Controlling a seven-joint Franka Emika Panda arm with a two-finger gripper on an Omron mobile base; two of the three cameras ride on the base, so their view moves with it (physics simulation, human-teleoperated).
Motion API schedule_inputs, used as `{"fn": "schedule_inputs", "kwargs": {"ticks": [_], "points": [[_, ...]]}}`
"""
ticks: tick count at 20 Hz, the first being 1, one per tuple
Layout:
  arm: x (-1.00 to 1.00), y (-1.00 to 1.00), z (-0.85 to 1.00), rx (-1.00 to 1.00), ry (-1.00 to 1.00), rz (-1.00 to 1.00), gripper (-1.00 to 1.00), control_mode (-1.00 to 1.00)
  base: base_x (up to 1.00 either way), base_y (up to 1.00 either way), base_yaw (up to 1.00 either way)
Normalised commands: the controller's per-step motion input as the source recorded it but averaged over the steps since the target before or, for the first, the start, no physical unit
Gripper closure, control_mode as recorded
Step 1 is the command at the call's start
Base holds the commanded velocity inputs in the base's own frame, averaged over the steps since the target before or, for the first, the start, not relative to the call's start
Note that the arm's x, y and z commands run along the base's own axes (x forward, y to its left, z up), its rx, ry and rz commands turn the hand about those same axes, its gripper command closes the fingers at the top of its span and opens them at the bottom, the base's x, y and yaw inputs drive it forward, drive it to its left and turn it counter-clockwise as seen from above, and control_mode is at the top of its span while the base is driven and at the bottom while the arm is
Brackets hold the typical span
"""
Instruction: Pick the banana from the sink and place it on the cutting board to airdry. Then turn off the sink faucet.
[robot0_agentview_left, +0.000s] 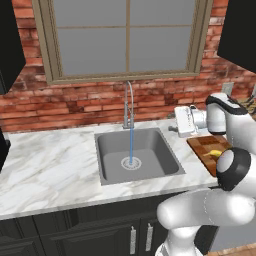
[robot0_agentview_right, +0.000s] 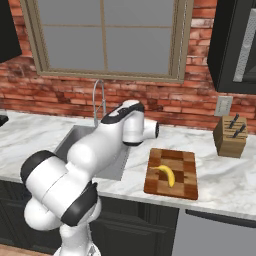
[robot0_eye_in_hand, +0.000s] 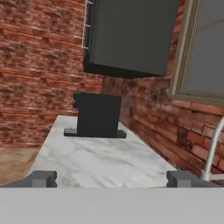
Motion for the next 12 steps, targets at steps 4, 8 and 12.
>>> {"fn": "schedule_inputs", "kwargs": {"ticks": [4, 8, 12], "points": [[0.14, 0.05, -0.11, 0.05, 0.05, 0.16, -1.00, -1.00, 0.00, 0.00, 0.00], [0.25, 0.14, -0.16, 0.02, 0.01, 0.13, -1.00, -1.00, 0.00, 0.00, 0.00], [0.45, 0.04, -0.19, 0.05, 0.02, 0.14, -1.00, -1.00, 0.00, 0.00, 0.00]]}}
